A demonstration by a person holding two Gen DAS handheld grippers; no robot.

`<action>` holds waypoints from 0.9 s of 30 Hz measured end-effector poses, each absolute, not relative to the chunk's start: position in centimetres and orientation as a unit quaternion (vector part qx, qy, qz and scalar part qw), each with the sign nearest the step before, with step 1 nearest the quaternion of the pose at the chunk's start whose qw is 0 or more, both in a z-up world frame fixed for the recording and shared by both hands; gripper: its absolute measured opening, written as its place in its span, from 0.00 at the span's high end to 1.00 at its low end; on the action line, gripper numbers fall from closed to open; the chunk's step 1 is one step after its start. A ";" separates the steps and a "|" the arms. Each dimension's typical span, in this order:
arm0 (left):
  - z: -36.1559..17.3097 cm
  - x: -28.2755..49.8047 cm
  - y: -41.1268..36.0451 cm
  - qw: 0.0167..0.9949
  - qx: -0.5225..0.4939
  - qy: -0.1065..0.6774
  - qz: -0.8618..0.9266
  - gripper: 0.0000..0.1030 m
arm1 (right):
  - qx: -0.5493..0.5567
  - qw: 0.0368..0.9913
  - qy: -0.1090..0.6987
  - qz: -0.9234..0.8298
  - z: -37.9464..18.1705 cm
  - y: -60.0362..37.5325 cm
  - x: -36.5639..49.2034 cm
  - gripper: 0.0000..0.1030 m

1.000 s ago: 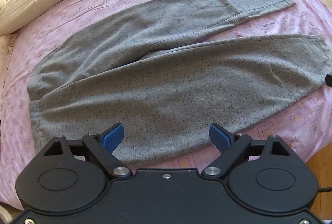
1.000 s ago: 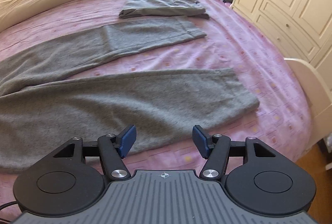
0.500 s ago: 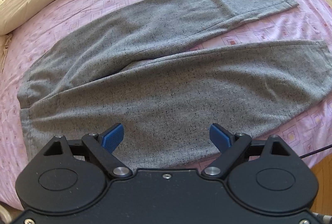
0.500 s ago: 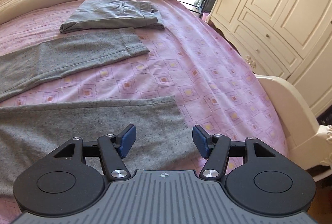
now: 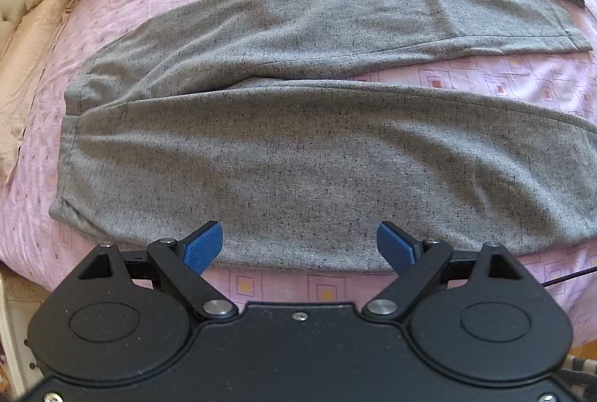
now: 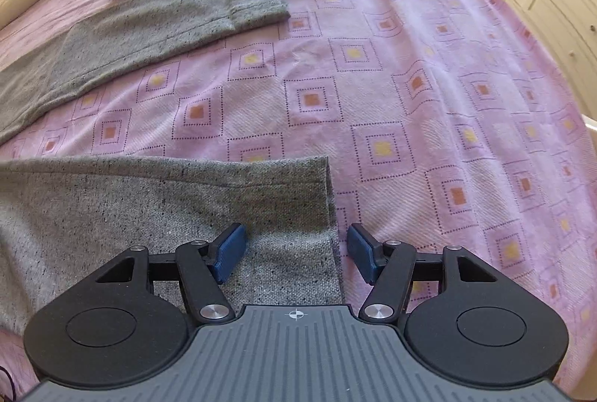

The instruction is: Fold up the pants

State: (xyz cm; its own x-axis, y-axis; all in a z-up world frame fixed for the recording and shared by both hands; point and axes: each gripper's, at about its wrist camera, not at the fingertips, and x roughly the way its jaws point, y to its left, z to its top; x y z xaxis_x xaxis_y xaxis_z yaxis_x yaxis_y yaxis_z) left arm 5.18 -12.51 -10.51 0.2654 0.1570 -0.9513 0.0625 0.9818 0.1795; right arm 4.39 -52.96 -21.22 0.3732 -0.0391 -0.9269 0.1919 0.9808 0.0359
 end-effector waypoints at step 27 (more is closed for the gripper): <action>-10.4 4.9 -15.8 0.795 0.100 0.597 0.040 0.12 | 0.187 0.840 0.499 -0.104 -16.7 -56.5 -2.4 0.85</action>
State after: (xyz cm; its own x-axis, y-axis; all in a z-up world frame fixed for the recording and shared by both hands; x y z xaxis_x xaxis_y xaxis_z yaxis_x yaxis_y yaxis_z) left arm 4.86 -15.78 -10.36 0.2832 0.1831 -0.9414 0.0569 0.9767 0.2071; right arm -2.39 -56.47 -16.69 0.4801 0.0127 -0.8771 0.3607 0.9086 0.2106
